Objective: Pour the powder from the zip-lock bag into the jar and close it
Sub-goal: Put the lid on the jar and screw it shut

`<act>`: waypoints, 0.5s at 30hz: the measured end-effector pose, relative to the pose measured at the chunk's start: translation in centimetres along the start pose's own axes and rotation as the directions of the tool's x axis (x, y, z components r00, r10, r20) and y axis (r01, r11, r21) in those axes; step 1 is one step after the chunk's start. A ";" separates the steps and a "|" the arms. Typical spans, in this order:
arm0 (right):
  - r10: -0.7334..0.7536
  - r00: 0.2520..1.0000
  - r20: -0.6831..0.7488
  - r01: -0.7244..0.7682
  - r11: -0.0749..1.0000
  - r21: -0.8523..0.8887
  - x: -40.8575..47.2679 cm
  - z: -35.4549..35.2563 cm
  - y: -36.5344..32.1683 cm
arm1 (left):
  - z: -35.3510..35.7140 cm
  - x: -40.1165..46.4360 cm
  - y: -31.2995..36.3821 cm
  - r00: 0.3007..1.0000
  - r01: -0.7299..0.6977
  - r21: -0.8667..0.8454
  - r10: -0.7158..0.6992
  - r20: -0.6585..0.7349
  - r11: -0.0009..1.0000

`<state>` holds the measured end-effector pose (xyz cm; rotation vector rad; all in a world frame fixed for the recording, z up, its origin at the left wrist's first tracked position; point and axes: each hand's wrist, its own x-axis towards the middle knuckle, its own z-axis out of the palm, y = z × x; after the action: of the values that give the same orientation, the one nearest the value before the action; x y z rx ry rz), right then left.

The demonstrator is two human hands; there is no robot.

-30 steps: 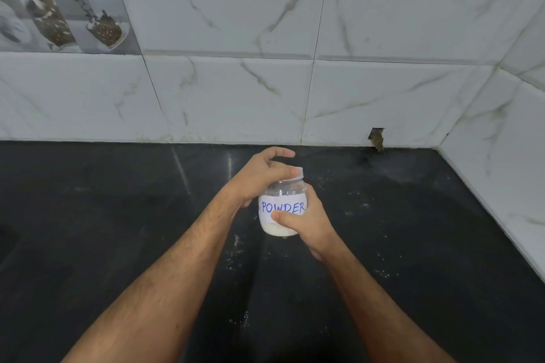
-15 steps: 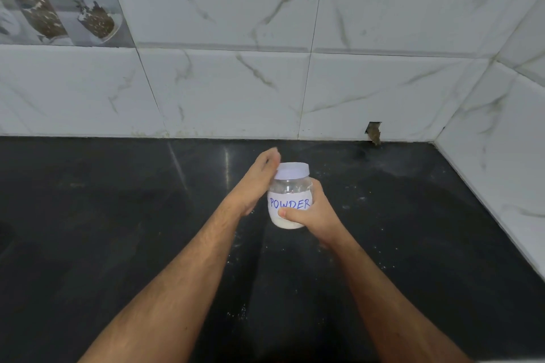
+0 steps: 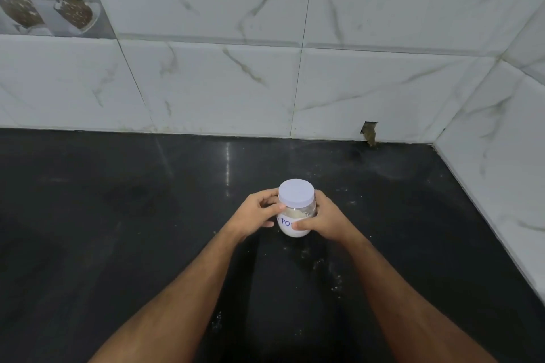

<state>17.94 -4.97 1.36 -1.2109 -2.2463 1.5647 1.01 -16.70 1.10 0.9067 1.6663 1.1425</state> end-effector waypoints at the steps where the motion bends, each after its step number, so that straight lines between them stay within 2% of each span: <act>1: 0.006 1.000 -0.005 -0.006 1.000 -0.011 0.5 -0.5 -0.1 | 0.2 0.7 0.3 1.000 -0.009 0.017 0.009 -0.007 1.000; 5: 0.022 1.000 0.011 -0.022 0.999 -0.042 3.5 -2.7 -0.4 | 0.6 3.9 1.6 0.999 -0.017 0.076 0.019 -0.030 0.997; 9: -0.035 0.998 0.051 0.038 0.997 -0.060 8.0 -4.5 0.3 | 0.6 6.6 2.6 0.997 0.007 0.111 0.002 -0.079 0.994; 15: -0.052 0.994 0.100 0.061 0.993 -0.097 10.4 -5.5 -1.8 | 0.3 9.8 3.0 0.991 0.054 0.128 -0.037 -0.132 0.990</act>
<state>13.02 5.81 2.13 -1.1069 -2.4246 1.5388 -1.76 -6.79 1.32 0.8871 1.8766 1.0912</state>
